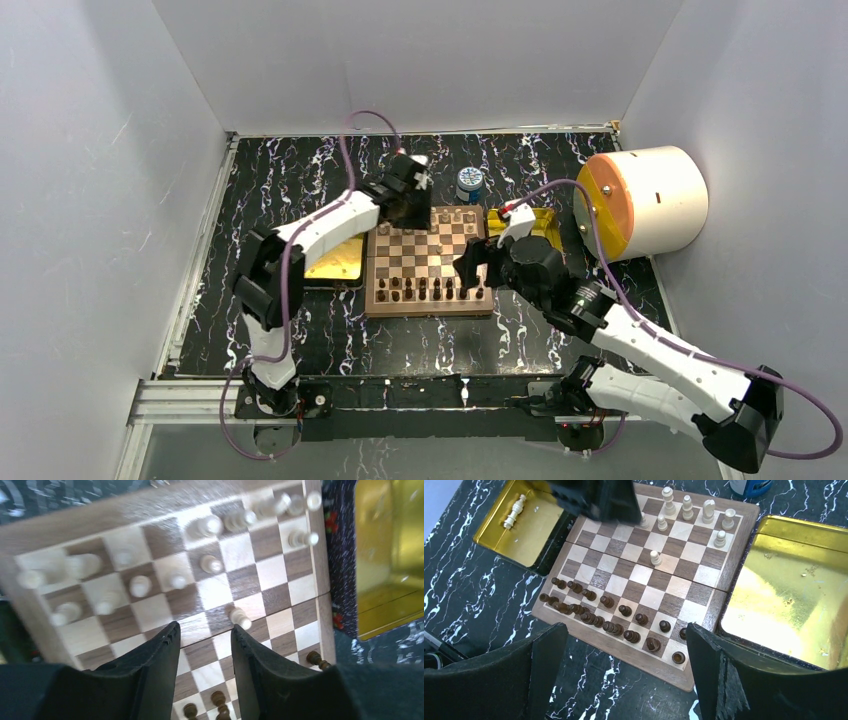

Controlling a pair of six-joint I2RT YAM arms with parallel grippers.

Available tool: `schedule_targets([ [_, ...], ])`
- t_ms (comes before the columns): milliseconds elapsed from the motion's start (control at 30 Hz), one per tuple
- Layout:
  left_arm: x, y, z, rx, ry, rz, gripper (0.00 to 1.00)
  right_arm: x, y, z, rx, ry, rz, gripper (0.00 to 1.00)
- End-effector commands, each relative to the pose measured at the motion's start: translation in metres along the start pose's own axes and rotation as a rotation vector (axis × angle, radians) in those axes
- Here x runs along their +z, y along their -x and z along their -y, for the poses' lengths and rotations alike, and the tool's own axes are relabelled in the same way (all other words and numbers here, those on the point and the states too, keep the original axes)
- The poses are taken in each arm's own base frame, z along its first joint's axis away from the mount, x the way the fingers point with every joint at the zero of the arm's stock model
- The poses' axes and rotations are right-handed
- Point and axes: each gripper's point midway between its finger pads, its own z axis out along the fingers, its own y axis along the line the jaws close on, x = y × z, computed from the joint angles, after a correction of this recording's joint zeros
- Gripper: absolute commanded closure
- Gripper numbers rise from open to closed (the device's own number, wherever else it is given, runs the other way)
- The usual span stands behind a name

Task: Set up the chess pieces on the board
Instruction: Place the chess piece on the chessboard, then pick up the chess piece from the chessboard.

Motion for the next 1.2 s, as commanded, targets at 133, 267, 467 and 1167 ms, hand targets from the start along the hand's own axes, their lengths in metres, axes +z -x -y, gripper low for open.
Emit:
schedule_targets([
  [133,-0.083,0.052,-0.07,-0.167,-0.061,0.209,0.49,0.018,0.012,-0.015,0.023,-0.004,-0.049,0.11],
  [267,-0.114,0.044,-0.108,-0.157,0.017,0.252,0.44,0.037,0.004,-0.019,-0.004,-0.014,-0.105,0.22],
  [467,-0.16,0.02,-0.129,-0.083,0.101,0.307,0.12,0.069,-0.006,-0.025,-0.064,-0.008,-0.152,0.44],
  [1167,-0.212,-0.047,-0.153,-0.014,0.146,0.524,0.1,0.168,-0.038,0.005,-0.157,-0.163,-0.309,0.6],
])
